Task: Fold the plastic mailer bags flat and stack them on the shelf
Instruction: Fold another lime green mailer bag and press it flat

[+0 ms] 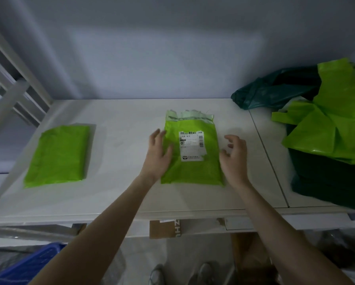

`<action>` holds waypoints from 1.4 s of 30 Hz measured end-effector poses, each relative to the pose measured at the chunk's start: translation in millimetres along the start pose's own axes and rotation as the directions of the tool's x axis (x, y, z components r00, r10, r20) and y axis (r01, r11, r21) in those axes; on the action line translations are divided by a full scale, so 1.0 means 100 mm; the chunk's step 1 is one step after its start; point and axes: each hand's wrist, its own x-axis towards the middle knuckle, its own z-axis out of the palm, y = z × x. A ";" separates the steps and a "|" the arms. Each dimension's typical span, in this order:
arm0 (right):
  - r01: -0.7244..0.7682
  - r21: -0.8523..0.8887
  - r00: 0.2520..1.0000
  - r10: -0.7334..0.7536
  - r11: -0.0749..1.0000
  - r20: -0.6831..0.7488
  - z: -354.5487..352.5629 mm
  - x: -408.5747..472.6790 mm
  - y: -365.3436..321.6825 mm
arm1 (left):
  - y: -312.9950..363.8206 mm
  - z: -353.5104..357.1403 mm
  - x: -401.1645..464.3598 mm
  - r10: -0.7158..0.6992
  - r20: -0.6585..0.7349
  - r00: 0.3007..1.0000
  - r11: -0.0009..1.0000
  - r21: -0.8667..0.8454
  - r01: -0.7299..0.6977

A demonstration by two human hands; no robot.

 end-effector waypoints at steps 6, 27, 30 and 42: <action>-0.284 -0.093 0.947 0.295 0.954 0.131 -0.10 0.34 -0.06 | -0.01 -0.13 0.32 -0.336 -0.076 0.939 0.938 -0.113 0.327; -0.615 0.460 0.788 0.482 0.640 0.382 0.03 0.68 -0.22 | 0.15 -0.05 0.53 -0.445 0.207 0.872 0.529 -0.725 0.442; -0.648 0.458 0.761 0.487 0.609 0.429 0.02 0.72 -0.23 | 0.14 -0.03 0.56 -0.443 0.230 0.867 0.518 -0.723 0.457; -0.522 0.348 0.817 0.339 0.779 0.467 -0.03 0.65 -0.13 | 0.15 -0.10 0.43 -0.192 0.232 0.953 0.911 -0.319 0.261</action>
